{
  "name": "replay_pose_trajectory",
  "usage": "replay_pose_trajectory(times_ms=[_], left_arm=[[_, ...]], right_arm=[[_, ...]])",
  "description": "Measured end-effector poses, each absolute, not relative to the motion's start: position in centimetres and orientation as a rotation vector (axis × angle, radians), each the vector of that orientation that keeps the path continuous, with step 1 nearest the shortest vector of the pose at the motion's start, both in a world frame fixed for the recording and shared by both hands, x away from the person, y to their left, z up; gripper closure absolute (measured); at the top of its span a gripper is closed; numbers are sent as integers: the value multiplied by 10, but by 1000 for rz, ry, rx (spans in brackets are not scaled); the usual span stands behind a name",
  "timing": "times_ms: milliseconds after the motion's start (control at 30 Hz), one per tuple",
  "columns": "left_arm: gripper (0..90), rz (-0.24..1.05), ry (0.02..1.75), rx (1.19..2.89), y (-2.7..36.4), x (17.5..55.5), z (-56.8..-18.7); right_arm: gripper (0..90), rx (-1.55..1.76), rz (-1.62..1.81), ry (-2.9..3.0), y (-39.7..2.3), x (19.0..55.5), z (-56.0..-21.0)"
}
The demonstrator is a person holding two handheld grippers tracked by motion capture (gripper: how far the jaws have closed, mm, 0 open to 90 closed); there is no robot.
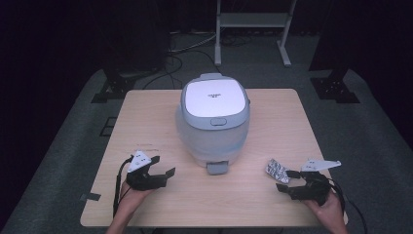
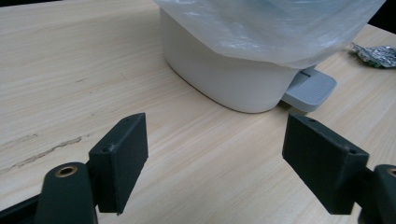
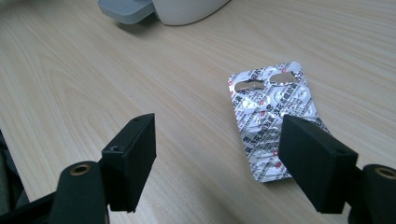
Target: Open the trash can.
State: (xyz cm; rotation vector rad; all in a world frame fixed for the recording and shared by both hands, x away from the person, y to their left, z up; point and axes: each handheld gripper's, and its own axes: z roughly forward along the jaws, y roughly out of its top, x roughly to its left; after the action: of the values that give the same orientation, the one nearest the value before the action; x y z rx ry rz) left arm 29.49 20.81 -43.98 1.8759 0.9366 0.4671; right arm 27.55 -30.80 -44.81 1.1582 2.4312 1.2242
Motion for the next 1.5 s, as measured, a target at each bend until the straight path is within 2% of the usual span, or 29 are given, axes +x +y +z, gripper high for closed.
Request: replay_pose_trajectory(times_ms=[1500], left_arm=[[227, 383, 820, 1941, 168, 297, -435]], right_arm=[[264, 1162, 1243, 2421, -310, 276, -447]])
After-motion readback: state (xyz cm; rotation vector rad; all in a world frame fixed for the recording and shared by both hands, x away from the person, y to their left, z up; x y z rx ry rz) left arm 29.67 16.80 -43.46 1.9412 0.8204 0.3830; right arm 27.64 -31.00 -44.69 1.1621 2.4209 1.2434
